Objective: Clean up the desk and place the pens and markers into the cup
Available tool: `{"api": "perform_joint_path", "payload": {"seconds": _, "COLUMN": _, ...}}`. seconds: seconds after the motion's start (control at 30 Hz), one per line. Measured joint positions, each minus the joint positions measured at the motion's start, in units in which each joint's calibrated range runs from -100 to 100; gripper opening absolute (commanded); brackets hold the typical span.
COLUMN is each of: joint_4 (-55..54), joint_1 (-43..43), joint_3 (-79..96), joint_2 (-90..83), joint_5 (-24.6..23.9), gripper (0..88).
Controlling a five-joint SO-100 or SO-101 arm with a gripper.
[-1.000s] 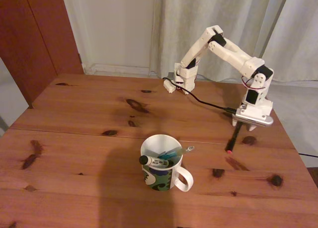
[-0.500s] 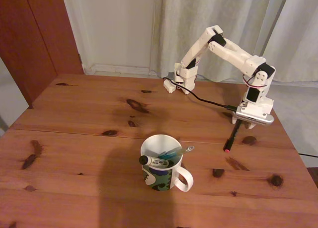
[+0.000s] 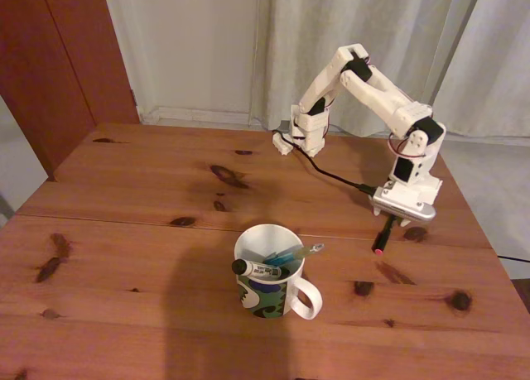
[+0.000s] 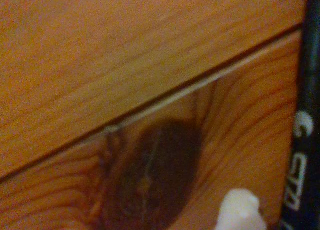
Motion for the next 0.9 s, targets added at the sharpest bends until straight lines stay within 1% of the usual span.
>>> {"api": "perform_joint_path", "payload": {"seconds": 0.47, "joint_4": 0.0, "joint_1": 0.0, "joint_3": 1.1, "joint_2": -0.2, "joint_5": 0.3, "gripper": 21.8}}
{"api": "perform_joint_path", "payload": {"seconds": 0.5, "joint_4": 0.0, "joint_1": 0.0, "joint_3": 1.1, "joint_2": -0.2, "joint_5": 0.3, "gripper": 19.7}}
{"api": "perform_joint_path", "payload": {"seconds": 0.53, "joint_4": 0.0, "joint_1": 0.0, "joint_3": 1.1, "joint_2": -0.2, "joint_5": 0.3, "gripper": 15.4}}
{"api": "perform_joint_path", "payload": {"seconds": 0.6, "joint_4": 0.0, "joint_1": 0.0, "joint_3": 1.2, "joint_2": -0.2, "joint_5": 0.3, "gripper": 1.6}}
{"api": "perform_joint_path", "payload": {"seconds": 0.63, "joint_4": 0.0, "joint_1": 0.1, "joint_3": 1.2, "joint_2": -0.3, "joint_5": 0.3, "gripper": 0.0}}
{"api": "perform_joint_path", "payload": {"seconds": 0.67, "joint_4": 0.0, "joint_1": 0.2, "joint_3": 1.3, "joint_2": -0.3, "joint_5": 0.3, "gripper": 1.6}}
{"api": "perform_joint_path", "payload": {"seconds": 0.9, "joint_4": 0.0, "joint_1": 0.2, "joint_3": 1.4, "joint_2": -0.2, "joint_5": 0.3, "gripper": 0.9}}
